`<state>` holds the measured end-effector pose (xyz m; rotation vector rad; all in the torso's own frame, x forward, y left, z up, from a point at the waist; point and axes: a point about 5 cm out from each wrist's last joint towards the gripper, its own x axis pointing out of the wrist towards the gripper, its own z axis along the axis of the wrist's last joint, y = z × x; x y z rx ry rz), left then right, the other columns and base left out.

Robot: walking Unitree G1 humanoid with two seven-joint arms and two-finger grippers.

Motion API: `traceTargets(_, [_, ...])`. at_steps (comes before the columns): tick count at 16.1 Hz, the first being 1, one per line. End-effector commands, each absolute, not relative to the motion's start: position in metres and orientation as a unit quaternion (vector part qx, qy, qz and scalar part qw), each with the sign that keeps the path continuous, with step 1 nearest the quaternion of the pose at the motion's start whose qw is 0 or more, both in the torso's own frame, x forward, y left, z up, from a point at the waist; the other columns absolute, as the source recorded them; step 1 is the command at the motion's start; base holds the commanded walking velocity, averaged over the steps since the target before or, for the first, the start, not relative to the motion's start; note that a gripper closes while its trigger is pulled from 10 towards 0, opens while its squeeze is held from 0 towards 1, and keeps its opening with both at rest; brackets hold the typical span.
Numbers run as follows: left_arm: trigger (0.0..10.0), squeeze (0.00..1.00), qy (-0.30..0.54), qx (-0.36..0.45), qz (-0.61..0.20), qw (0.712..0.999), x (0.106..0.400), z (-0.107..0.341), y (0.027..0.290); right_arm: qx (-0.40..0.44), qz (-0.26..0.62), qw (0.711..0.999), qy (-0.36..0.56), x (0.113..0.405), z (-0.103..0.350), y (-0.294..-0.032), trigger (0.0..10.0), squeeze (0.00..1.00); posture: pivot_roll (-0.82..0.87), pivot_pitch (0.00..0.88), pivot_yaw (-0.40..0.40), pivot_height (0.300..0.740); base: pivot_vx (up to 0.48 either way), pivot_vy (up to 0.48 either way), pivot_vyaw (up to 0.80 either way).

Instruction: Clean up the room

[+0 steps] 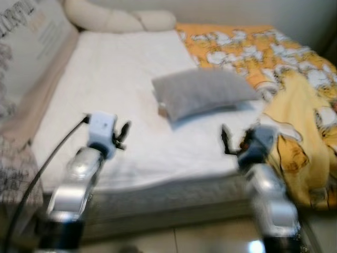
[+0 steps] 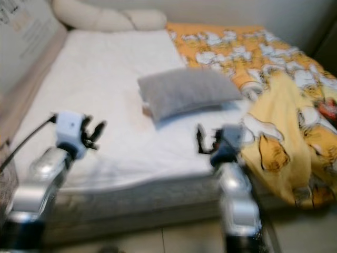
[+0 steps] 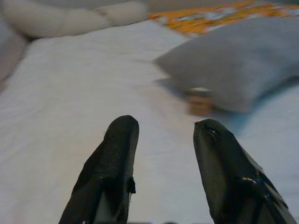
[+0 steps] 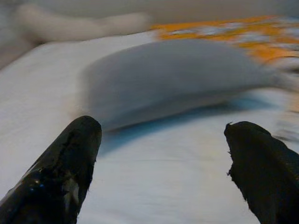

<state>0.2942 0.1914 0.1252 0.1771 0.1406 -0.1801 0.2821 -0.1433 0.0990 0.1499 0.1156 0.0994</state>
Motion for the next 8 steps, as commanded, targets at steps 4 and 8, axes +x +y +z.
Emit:
traceTargets(4, [10.0, 0.0, 0.064, 0.091, -0.097, 0.989, 0.2972, 0.1285, 0.1847, 0.062, 0.063, 0.994, 0.062, 0.2824, 0.1011, -0.1468, 10.0, 0.0, 0.05, 0.0, -0.028, 0.74, 0.387, 0.0, 0.6])
traceTargets(8, [10.0, 0.0, 0.065, 0.092, -0.096, 0.989, 0.2974, 0.1287, 0.1854, 0.069, 0.065, 0.993, 0.069, 0.2819, 0.0984, -0.1463, 10.0, 0.0, 0.05, 0.0, -0.027, 0.74, 0.386, 0.0, 0.34])
